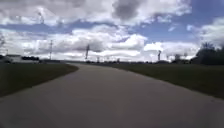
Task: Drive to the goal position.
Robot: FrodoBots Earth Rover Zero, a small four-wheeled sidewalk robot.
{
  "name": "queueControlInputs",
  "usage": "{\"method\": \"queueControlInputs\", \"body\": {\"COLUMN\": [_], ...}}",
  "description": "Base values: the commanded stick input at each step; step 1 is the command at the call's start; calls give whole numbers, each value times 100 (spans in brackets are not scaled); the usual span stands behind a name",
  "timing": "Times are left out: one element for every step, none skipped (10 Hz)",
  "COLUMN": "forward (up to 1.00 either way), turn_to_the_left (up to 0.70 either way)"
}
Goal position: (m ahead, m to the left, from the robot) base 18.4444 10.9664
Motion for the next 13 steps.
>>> {"method": "queueControlInputs", "body": {"forward": [100, 100, 100, 100, 100, 100, 100, 100, 100, 100, 100, 100, 100], "turn_to_the_left": [0, 0, 0, 0, 0, 0, 0, 2, 2, 2, 4, 4, 5]}}
